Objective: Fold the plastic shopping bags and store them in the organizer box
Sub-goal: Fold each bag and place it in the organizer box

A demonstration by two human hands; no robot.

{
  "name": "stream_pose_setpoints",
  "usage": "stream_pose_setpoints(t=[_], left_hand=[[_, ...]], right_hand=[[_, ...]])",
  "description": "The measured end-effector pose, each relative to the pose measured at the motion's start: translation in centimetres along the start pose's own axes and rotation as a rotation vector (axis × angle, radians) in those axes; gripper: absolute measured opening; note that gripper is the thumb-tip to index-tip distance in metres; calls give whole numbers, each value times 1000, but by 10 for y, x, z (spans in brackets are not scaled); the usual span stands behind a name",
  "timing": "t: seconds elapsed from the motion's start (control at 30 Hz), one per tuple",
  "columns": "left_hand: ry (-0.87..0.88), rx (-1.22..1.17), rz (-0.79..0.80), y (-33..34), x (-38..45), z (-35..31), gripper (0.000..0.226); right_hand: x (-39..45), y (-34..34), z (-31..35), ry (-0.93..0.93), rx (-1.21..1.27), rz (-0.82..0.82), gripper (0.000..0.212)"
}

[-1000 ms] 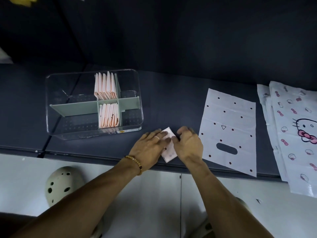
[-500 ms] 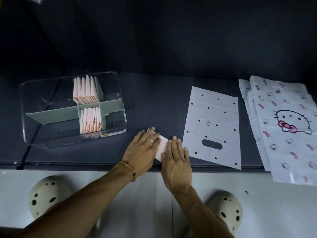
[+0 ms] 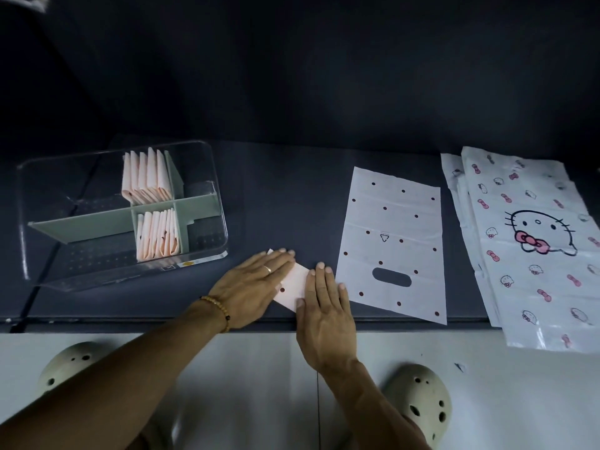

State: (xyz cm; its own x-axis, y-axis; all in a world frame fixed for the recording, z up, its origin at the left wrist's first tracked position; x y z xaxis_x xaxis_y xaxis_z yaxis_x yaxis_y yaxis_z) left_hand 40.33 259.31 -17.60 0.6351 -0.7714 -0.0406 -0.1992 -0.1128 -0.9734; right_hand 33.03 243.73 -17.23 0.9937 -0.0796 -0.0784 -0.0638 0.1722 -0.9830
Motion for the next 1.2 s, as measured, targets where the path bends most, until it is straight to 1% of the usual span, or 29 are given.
stream_pose_setpoints(t=[0.13,0.3,0.37,0.5,0.57,0.67,0.73,0.8,0.87,0.9,0.97,1.03,1.07,1.13,1.2], left_hand=[[-77,2,5,-6,-17,22,57],[-121,-27,-9,-9,-11,12,64],[-99,-29,-29,-13,1,2,67],[-119,65,-92,-25,28,-10,41],[-124,151,-75,-29,38,-13,32],[-165,94,-47,-33,43,-17,17],[-216,-77,-57,-35,40,-18,9],[-329,-422,-111,-43,33,-17,2],[-418,-828,-217,-56,24,-15,11],[-443,-988,-286,-65,19,-13,14],[-471,-1213,-429,-85,9,-8,14],[-492,-1387,-562,-103,-3,-1,11],[-506,-1452,-615,-110,-9,4,9],[-558,-1530,-683,-117,-22,15,7],[-647,-1521,-728,-120,-35,29,4]], right_hand=[[1,7,-3,-19,-18,67,57],[0,2,-1,-4,-11,35,56],[0,-2,0,-5,-10,10,56],[-1,-1,0,-16,13,13,54],[0,1,-3,-34,13,71,54],[4,0,-11,-73,9,158,56],[4,-11,-12,-67,83,163,56],[6,-29,-7,-3,234,99,55],[13,-49,1,142,455,29,55],[19,-60,6,235,581,26,52],[29,-80,20,370,874,81,39],[36,-93,36,406,1155,153,21],[39,-97,45,384,1228,180,15],[46,-102,65,309,1275,211,7],[55,-105,85,266,1253,196,6]])
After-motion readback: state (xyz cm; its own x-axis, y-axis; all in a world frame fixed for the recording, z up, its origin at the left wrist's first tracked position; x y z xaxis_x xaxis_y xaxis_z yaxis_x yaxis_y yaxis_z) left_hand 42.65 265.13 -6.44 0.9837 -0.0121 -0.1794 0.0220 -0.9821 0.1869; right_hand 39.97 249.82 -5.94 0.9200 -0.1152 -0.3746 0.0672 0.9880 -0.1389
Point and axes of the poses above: each hand's wrist, its own x-axis towards the middle knuckle, its own y-axis out of the palm, z = x × y, the point moved 2 cm from there along x, towards the middle knuckle, and after that the axes turned 7 degrees about y, right-handed, at the moved point
